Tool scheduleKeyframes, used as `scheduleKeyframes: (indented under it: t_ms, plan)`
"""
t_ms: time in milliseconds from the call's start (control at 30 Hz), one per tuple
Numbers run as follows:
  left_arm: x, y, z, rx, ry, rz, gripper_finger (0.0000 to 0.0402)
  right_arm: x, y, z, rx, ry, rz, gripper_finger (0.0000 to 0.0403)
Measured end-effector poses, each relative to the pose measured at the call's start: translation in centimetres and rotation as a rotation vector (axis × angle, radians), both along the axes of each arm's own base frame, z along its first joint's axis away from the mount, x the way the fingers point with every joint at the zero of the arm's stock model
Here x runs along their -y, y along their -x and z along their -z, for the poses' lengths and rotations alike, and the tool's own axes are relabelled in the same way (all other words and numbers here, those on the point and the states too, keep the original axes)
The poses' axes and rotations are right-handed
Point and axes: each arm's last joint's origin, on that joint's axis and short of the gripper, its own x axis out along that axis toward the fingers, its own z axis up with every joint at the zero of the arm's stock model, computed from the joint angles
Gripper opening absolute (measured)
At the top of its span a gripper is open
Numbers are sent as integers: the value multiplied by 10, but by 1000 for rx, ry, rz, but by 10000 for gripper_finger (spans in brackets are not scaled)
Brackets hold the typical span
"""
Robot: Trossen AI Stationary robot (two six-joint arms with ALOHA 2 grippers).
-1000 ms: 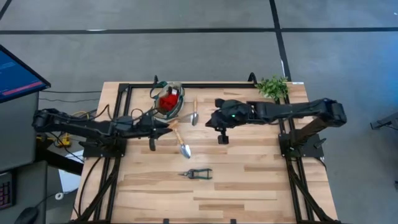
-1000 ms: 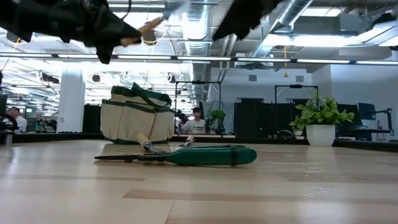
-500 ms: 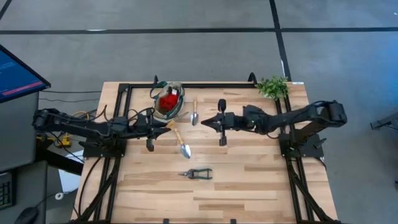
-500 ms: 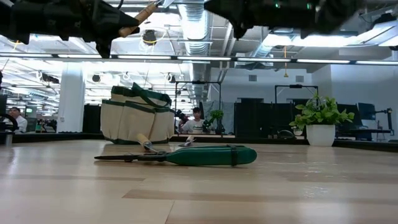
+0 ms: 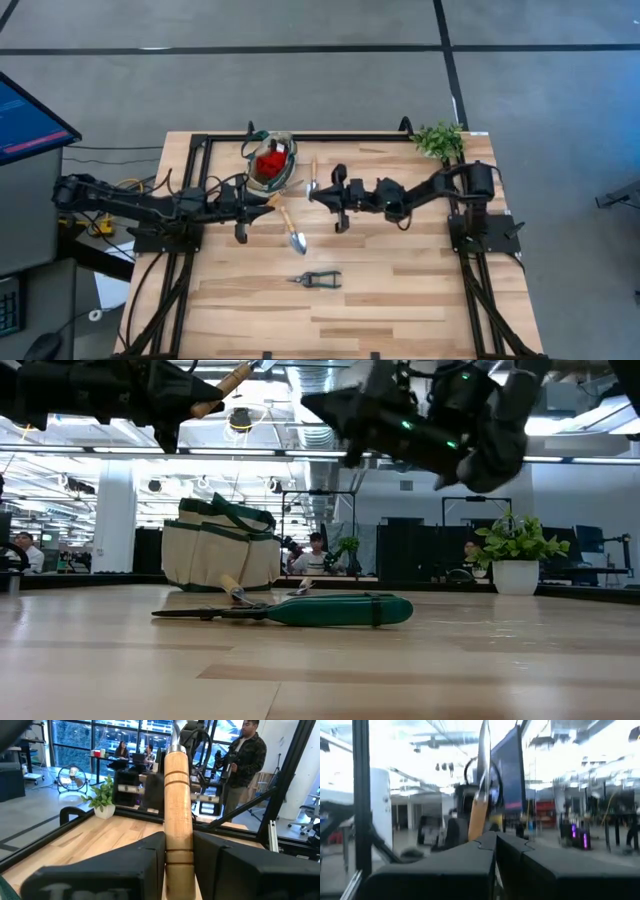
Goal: Pick & Place Garden tools in Gardening bag
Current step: Put the bottom brown trowel into the yellow gardening bag
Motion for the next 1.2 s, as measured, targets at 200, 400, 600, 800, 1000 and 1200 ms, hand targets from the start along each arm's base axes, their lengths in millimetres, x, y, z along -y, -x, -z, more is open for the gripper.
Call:
scheduleKeyframes:
  t_ms: [200, 400, 600, 800, 1000, 1200]
  plan:
    - [1, 0, 0, -2, 2, 27, 51, -3, -14, -16, 78, 48, -9, 9]
    - [2, 0, 0, 2, 23, 53, 51, 7, -16, -27, 85, 69, -57, 76]
    - [2, 0, 0, 8, 62, 55, 51, 1, -24, -34, 81, 89, -113, 192]
    - [2, 0, 1, 3, 80, 56, 51, -2, -39, -47, 56, 115, -110, 257]
    - [2, 0, 1, 4, 100, 81, 51, -1, -47, -58, 56, 114, -106, 237]
    - [2, 0, 1, 3, 100, 82, 51, 0, -48, -58, 54, 107, -90, 158]
